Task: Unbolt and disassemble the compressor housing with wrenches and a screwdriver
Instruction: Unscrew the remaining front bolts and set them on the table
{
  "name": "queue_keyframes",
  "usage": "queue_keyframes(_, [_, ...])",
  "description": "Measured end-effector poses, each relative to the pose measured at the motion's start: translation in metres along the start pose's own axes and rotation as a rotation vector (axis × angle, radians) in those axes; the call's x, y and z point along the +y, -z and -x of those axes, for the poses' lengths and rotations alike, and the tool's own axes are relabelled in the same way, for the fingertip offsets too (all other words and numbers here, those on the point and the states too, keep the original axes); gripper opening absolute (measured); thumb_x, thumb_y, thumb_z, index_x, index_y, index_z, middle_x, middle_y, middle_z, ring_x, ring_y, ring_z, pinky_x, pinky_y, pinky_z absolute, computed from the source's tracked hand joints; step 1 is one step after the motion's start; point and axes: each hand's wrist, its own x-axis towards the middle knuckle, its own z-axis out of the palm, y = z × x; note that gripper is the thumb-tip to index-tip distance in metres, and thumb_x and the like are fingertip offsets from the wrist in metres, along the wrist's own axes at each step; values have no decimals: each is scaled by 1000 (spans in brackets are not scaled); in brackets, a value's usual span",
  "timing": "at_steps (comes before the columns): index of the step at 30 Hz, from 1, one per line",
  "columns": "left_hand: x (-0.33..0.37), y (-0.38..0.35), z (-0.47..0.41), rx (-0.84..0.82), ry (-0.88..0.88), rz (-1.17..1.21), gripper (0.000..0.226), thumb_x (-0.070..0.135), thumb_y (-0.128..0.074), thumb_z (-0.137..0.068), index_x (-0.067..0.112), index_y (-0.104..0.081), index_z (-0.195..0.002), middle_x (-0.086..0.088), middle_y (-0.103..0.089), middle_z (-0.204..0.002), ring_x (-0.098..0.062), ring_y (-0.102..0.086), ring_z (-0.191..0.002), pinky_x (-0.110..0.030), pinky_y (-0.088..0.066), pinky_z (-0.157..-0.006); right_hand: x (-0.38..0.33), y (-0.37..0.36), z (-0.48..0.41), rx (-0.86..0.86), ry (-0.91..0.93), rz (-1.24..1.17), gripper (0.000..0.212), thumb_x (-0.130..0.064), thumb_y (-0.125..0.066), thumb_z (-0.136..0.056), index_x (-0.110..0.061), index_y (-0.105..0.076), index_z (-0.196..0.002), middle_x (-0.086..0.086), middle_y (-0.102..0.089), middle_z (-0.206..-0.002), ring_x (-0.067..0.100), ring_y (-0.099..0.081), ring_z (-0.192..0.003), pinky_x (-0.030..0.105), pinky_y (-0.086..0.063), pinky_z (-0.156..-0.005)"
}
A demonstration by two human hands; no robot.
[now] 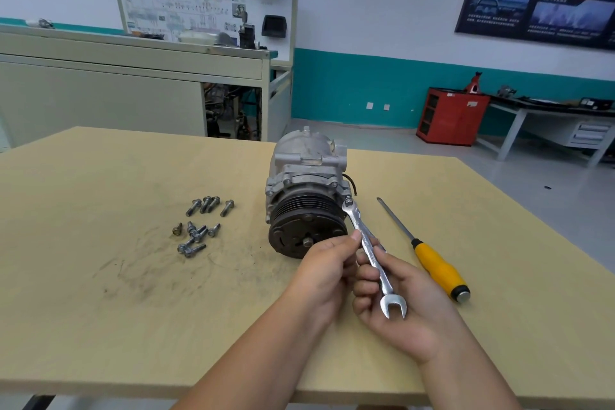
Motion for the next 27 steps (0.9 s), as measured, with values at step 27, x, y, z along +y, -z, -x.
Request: queue_keyframes(27, [4,-3,7,-21,1,63,26,29,-55,-93,11,-72,-86,1,-47,-48,-7,-50,-34,-17,-44,-33,6,-13,-4,106,71,-86,29,-21,-64,-69,-7,-59,-44,-2,-40,-40,8,-35,-28,12,-22,-29])
